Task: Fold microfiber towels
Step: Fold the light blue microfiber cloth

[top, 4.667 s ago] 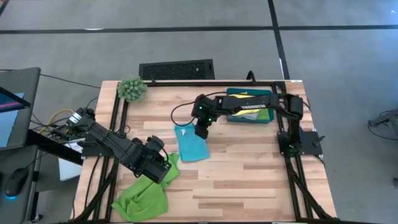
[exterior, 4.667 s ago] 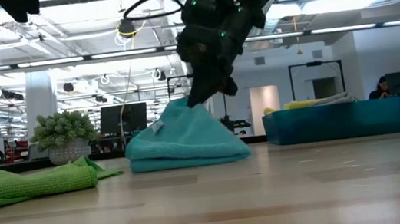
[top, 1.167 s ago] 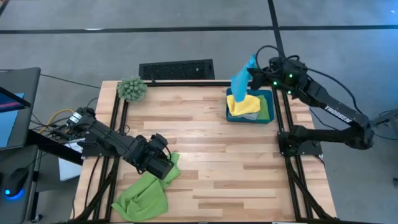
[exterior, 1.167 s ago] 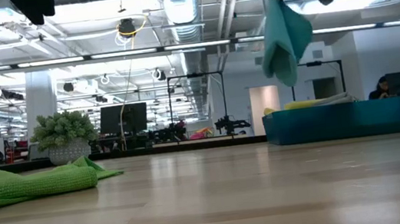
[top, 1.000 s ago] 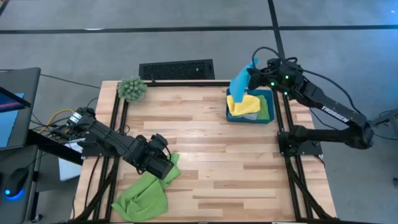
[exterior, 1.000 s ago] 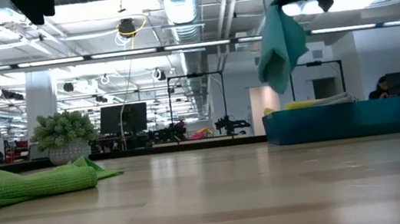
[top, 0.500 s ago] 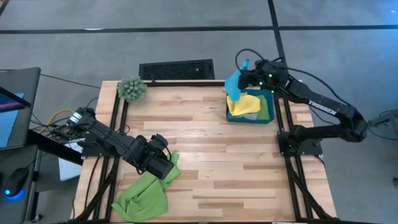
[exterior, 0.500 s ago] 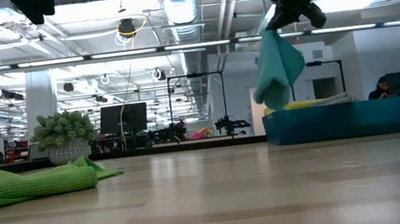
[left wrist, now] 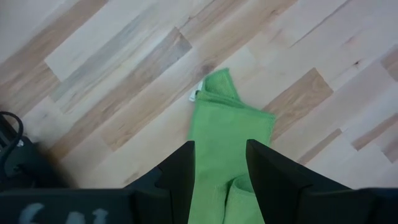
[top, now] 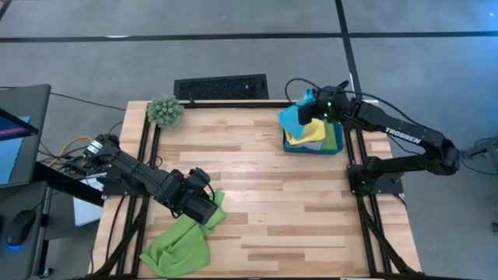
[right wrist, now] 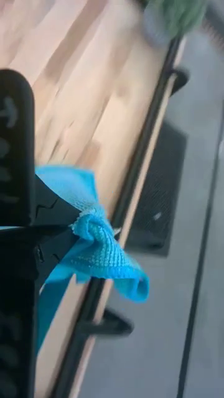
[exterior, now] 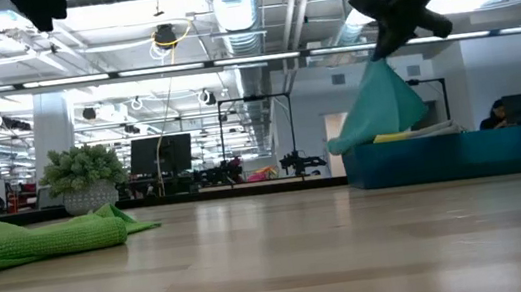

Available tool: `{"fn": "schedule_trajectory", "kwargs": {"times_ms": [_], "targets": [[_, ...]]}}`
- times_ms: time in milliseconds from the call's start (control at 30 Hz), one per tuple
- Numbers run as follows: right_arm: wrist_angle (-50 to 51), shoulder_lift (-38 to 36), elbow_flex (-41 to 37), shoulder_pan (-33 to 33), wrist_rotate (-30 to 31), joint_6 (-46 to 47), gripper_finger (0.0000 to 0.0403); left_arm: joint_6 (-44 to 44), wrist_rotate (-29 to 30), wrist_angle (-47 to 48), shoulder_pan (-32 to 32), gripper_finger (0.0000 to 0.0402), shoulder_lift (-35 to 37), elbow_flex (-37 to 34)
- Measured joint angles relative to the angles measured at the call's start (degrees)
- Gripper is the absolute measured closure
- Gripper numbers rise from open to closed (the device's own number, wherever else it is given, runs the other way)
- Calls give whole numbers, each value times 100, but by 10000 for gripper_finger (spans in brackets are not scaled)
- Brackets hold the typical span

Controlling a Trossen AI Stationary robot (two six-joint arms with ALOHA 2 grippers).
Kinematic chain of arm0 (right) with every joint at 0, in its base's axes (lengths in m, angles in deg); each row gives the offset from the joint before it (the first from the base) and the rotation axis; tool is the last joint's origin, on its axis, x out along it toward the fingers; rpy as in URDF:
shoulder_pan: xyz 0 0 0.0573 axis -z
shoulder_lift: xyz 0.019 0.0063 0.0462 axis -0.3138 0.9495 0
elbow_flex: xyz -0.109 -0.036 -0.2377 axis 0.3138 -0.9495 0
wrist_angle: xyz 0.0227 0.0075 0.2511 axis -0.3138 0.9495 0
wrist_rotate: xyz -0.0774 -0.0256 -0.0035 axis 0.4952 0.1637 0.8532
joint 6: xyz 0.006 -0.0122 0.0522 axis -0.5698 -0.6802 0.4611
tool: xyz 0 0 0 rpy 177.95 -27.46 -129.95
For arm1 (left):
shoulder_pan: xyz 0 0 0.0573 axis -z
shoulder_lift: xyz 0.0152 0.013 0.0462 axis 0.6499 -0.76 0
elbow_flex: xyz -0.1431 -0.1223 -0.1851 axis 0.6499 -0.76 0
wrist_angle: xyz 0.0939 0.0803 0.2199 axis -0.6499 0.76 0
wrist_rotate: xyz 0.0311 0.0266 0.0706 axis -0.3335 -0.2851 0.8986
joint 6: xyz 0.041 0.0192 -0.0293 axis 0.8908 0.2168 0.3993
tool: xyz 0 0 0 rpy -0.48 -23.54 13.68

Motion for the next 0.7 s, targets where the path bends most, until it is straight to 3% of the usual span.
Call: {"fn": "schedule_trajectory", "kwargs": {"times_ms": [433, 700], "targets": [[2002, -46, 2, -306, 452, 312, 396, -9, -208, -55, 2, 265, 0, 0], [2462, -46, 2, -346, 584, 354, 393, 42, -208, -55, 2, 265, 0, 0]]}}
